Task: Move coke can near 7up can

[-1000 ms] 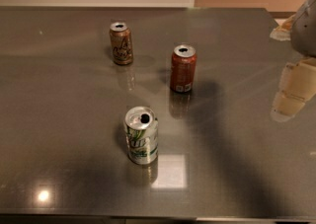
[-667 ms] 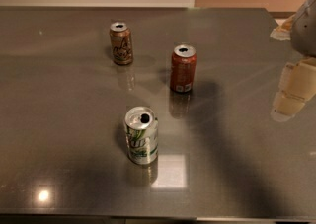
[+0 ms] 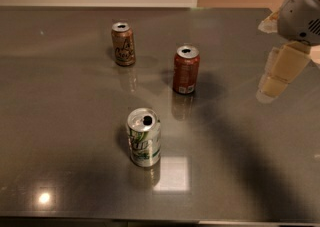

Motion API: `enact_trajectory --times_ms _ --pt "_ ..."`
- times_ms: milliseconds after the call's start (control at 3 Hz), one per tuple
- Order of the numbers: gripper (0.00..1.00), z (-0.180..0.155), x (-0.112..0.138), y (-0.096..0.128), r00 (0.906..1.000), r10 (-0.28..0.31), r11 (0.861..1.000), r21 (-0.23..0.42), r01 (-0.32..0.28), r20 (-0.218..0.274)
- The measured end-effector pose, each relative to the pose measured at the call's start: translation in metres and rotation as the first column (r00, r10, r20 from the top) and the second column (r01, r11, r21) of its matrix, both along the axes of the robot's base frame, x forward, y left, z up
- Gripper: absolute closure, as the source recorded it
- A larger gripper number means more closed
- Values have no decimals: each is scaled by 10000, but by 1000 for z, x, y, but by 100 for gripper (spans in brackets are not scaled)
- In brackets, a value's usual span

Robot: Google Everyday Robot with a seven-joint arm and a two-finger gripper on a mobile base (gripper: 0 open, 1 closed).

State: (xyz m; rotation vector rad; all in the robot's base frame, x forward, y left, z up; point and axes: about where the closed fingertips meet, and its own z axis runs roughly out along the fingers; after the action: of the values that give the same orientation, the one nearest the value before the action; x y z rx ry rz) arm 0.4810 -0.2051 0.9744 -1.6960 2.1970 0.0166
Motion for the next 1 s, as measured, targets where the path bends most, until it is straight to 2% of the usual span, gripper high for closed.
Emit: enact_trajectory --times_ms 333,1000 --pt "0 -8 33 18 9998 196 9977 643 -190 -93" --pt "0 -29 79 56 9971 678 9876 1444 -622 -345"
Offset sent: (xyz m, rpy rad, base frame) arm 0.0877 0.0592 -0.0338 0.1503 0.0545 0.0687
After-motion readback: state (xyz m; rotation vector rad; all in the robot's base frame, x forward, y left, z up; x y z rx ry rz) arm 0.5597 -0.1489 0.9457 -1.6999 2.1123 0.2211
